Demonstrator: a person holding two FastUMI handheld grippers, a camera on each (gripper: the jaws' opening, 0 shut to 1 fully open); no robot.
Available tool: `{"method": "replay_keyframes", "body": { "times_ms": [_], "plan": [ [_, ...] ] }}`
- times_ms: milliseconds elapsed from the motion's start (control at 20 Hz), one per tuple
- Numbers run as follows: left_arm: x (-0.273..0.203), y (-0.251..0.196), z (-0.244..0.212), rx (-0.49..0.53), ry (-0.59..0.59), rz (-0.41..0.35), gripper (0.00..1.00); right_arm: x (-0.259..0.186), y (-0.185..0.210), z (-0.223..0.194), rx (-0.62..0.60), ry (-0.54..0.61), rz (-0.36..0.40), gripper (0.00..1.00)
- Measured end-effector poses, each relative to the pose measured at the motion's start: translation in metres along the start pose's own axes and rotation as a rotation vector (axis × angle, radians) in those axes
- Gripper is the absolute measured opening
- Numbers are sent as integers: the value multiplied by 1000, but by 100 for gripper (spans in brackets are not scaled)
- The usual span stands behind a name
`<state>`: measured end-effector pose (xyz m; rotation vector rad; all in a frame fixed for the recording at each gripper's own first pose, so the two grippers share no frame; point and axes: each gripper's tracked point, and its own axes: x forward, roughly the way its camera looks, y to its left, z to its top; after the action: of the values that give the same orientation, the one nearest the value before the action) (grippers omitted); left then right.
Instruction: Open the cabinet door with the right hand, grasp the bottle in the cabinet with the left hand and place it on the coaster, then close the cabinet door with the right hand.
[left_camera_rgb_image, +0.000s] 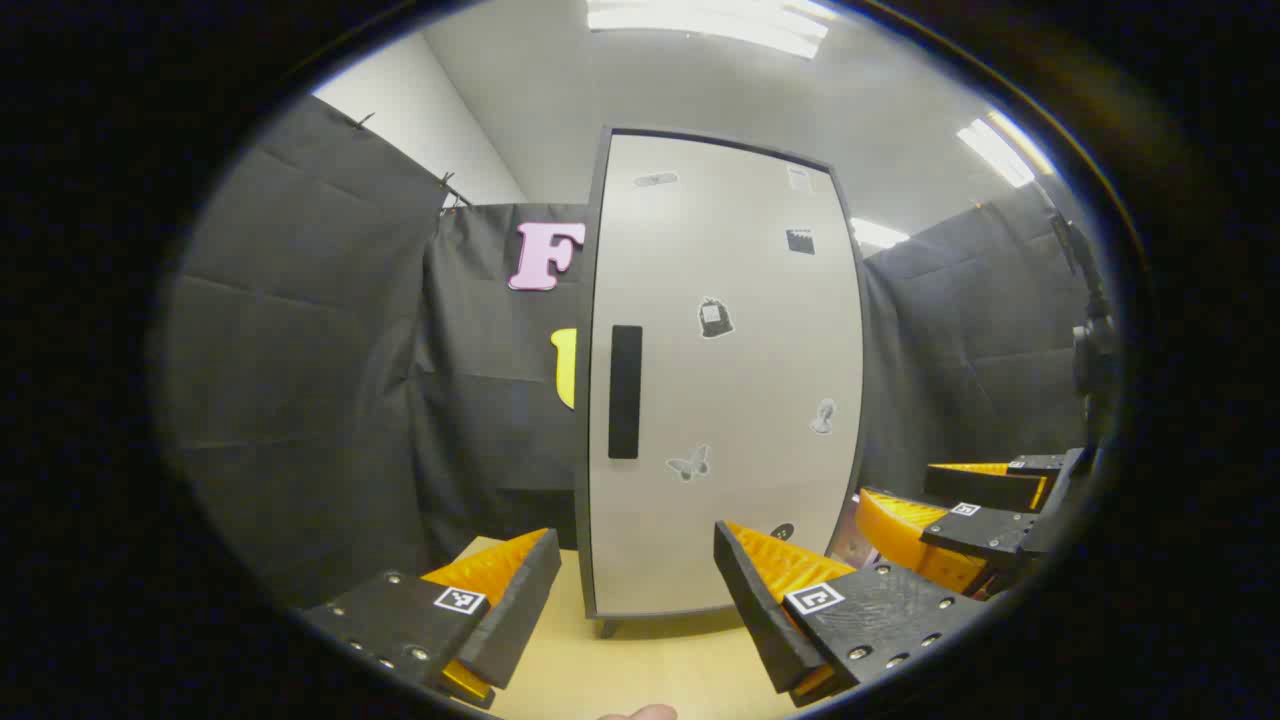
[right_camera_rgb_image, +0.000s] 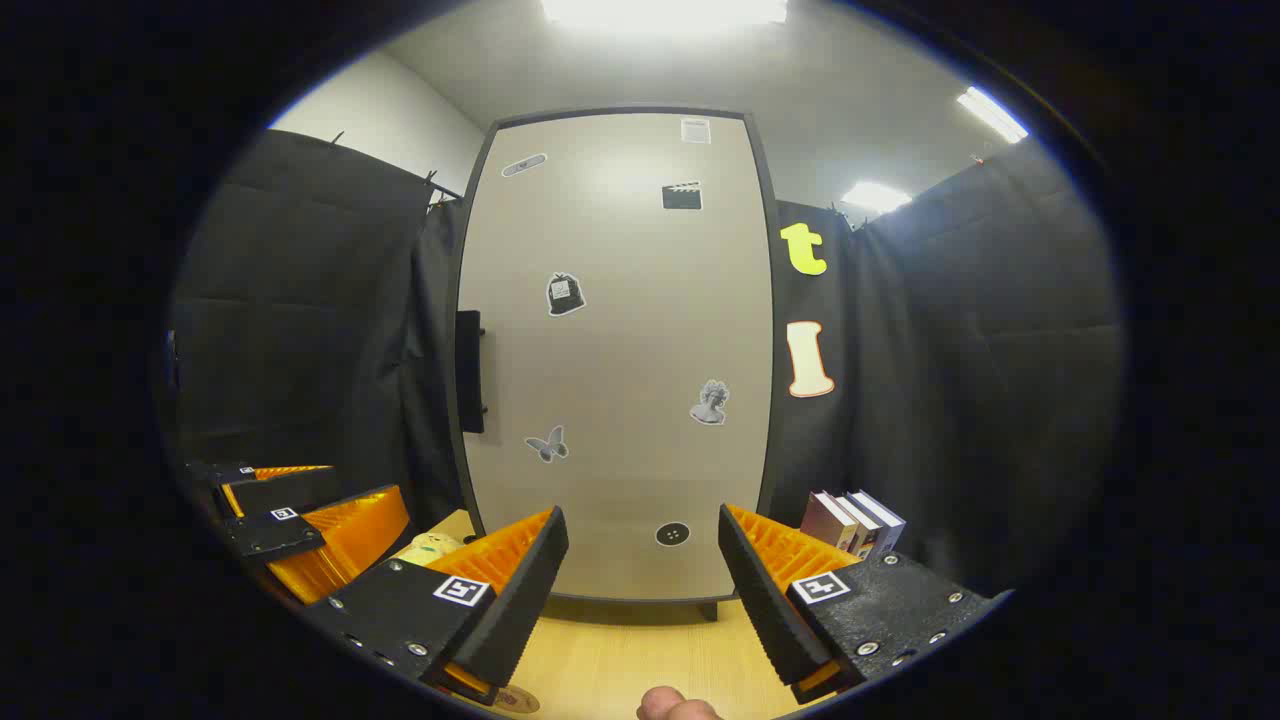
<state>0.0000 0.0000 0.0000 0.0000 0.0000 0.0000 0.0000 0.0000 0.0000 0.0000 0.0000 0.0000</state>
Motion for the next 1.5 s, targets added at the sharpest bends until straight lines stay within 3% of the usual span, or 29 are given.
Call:
{"method": "replay_keyframes", "body": {
  "times_ms": [400, 600, 650, 800, 1500],
  "plan": [
    [1, 15, -17, -53, 38, 35, 93, 2, 6, -3, -6, 4, 11, 94],
    [1, 10, -12, 18, 18, 21, 89, 1, 5, 3, 11, -8, 5, 94],
    [-1, 11, -10, 25, 10, 30, 96, 1, 5, 3, 9, -7, 5, 94],
    [-1, 8, -9, -4, 3, 25, 90, -3, 6, -2, 5, 1, 8, 94],
    [-5, 12, -5, 15, 0, 31, 93, 5, 0, -2, -1, 13, 11, 94]
  ]
}}
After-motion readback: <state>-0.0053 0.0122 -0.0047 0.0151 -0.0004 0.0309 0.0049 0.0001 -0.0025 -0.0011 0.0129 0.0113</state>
